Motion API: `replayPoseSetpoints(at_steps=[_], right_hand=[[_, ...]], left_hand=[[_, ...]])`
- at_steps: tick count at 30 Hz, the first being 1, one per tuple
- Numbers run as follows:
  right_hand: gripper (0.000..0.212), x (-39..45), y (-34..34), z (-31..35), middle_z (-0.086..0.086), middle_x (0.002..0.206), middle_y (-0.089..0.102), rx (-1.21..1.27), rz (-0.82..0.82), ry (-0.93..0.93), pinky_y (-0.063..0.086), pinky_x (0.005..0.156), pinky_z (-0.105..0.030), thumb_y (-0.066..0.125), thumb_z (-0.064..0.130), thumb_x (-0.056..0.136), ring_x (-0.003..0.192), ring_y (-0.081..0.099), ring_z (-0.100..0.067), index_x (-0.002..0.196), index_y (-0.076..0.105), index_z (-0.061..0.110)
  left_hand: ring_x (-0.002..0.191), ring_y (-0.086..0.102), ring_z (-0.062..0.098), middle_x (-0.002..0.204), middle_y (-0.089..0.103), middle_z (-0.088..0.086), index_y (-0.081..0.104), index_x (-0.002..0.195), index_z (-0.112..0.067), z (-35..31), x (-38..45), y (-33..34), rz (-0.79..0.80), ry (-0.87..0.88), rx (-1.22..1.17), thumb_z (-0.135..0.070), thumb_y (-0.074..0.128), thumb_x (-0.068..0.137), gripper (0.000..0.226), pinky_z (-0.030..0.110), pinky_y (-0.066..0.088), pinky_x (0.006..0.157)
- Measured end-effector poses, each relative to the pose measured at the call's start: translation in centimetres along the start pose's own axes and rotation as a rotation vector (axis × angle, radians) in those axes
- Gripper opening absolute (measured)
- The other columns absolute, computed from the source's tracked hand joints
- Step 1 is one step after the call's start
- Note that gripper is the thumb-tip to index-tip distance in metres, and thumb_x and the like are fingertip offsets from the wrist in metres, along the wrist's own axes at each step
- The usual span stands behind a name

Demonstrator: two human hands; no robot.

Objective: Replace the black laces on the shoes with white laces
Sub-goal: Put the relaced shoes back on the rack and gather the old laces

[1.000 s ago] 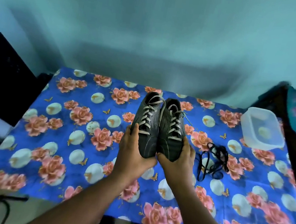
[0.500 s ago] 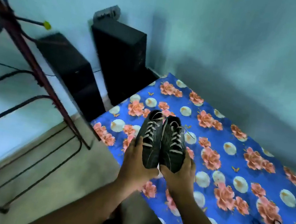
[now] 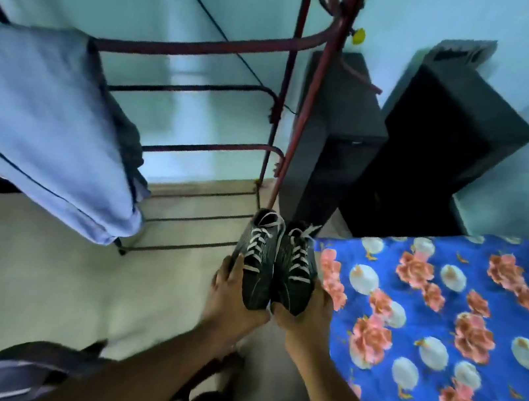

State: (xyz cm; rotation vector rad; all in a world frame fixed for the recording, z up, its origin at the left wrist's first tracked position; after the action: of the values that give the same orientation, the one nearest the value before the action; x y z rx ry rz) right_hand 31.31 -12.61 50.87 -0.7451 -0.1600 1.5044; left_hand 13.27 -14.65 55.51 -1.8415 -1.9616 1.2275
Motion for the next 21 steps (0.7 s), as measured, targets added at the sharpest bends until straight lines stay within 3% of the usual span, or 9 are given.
replayPoseSetpoints(at_steps=[3, 5, 7, 13, 18, 21], right_hand=[[0.093, 2.6, 3.3, 0.8, -0.002, 0.123, 0.061, -0.042, 0.067, 0.015, 0.051, 0.099, -0.037, 0.079, 0.057, 0.062, 0.116, 0.058, -0.02, 0.145, 0.048, 0.029], [0.092, 4.8, 5.3, 0.5, -0.008, 0.127, 0.058, -0.081, 0.103, 0.036, 0.046, 0.098, -0.031, 0.079, 0.048, 0.066, 0.117, 0.057, -0.026, 0.148, 0.046, 0.024], [0.091, 7.2, 7.2, -0.4, -0.012, 0.131, 0.054, -0.105, 0.142, 0.06, 0.046, 0.099, -0.034, 0.081, 0.044, 0.069, 0.122, 0.055, -0.032, 0.15, 0.044, 0.023], [0.09, 16.2, 15.4, -7.4, -0.008, 0.14, 0.047, -0.104, 0.238, 0.037, 0.039, 0.099, -0.035, 0.083, 0.036, 0.074, 0.131, 0.04, -0.023, 0.152, 0.038, 0.028], [0.094, 23.4, 22.8, -13.1, -0.009, 0.136, 0.049, -0.124, 0.236, 0.013, 0.047, 0.1, -0.037, 0.085, 0.04, 0.068, 0.128, 0.048, -0.028, 0.15, 0.041, 0.024], [0.098, 26.8, 27.0, -15.9, -0.006, 0.134, 0.048, -0.108, 0.24, 0.018, 0.055, 0.098, -0.048, 0.079, 0.05, 0.058, 0.123, 0.051, -0.027, 0.147, 0.043, 0.027]], left_hand=[[0.141, 0.037, 0.032, 0.156, 0.031, 0.002, 0.021, 0.158, -0.028, 3.7, 3.7, 0.6, 0.0, -0.084, 0.011, -0.058, 0.072, 0.049, 0.125, 0.049, 0.045, 0.11], [0.138, 0.04, 0.031, 0.151, 0.035, 0.002, 0.024, 0.156, -0.028, 5.9, 6.2, 1.8, -0.005, -0.134, 0.0, -0.058, 0.072, 0.047, 0.122, 0.049, 0.045, 0.11], [0.137, 0.041, 0.029, 0.148, 0.038, 0.002, 0.027, 0.154, -0.029, 7.5, 8.5, 3.1, -0.024, -0.164, -0.022, -0.057, 0.071, 0.047, 0.119, 0.048, 0.042, 0.113], [0.136, 0.04, 0.025, 0.145, 0.041, 0.0, 0.028, 0.153, -0.029, 15.2, 17.0, 9.8, -0.077, -0.259, -0.097, -0.057, 0.069, 0.05, 0.114, 0.043, 0.037, 0.116], [0.139, 0.038, 0.027, 0.15, 0.038, 0.0, 0.026, 0.155, -0.032, 22.0, 24.1, 15.0, -0.098, -0.312, -0.155, -0.054, 0.072, 0.052, 0.115, 0.047, 0.04, 0.114], [0.137, 0.039, 0.028, 0.149, 0.038, 0.0, 0.026, 0.154, -0.032, 25.4, 28.1, 17.1, -0.113, -0.302, -0.172, -0.049, 0.076, 0.056, 0.111, 0.047, 0.041, 0.112]])
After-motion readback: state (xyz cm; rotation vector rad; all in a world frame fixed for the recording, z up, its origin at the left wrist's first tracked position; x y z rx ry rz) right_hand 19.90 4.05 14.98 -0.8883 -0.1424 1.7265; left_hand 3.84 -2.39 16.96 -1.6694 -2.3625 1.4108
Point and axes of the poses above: each hand's wrist, its own x-axis towards the middle knuckle, its own y-axis out of the palm, z = x × y, the point moved 5 cm from there along x, towards the middle knuckle
